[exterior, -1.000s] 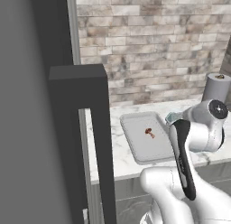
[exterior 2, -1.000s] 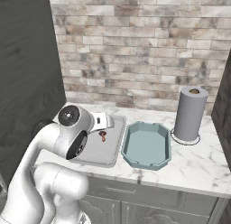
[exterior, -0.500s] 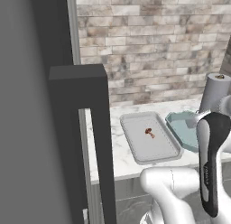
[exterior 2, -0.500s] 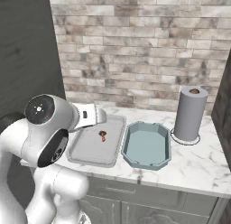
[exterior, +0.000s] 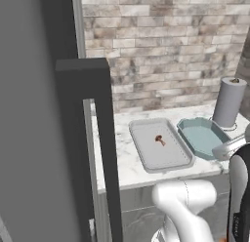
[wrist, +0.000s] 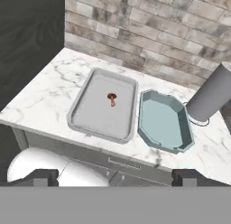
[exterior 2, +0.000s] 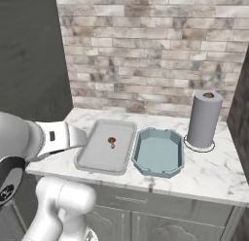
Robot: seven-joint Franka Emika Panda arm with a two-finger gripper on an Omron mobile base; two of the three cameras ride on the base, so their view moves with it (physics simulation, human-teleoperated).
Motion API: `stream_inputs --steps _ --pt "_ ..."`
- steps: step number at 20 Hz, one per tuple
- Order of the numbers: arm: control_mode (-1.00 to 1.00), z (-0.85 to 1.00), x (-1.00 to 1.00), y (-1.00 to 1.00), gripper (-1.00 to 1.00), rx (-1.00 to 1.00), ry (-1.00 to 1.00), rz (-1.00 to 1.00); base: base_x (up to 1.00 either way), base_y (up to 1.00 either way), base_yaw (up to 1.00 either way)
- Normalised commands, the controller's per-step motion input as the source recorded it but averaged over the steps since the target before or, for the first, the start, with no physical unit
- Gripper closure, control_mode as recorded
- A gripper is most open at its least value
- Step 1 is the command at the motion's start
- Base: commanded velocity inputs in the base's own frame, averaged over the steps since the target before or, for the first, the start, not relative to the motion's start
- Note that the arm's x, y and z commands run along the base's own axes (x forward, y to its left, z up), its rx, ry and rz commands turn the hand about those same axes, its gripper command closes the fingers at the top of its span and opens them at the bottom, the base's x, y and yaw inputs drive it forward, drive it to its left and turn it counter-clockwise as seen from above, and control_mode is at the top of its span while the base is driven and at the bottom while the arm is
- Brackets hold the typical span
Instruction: Place one mushroom and one steak in each tupperware on the nearby counter, to pack two identical lunches.
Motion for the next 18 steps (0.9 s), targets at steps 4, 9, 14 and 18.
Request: stream_inputs --steps 4,9,14,18 --pt "1.00 0.00 0.00 0.00 -1.00 0.00 0.00 0.00 -1.00 -0.44 -0.02" --pt "1.00 0.00 0.00 0.00 -1.00 0.00 0.00 0.00 -1.00 -0.49 -0.01" --pt "1.00 0.00 0.00 0.00 -1.00 0.00 0.00 0.00 -1.00 -0.18 0.00" --pt "1.00 0.00 0.00 0.00 -1.00 0.00 0.00 0.00 -0.96 0.61 0.00"
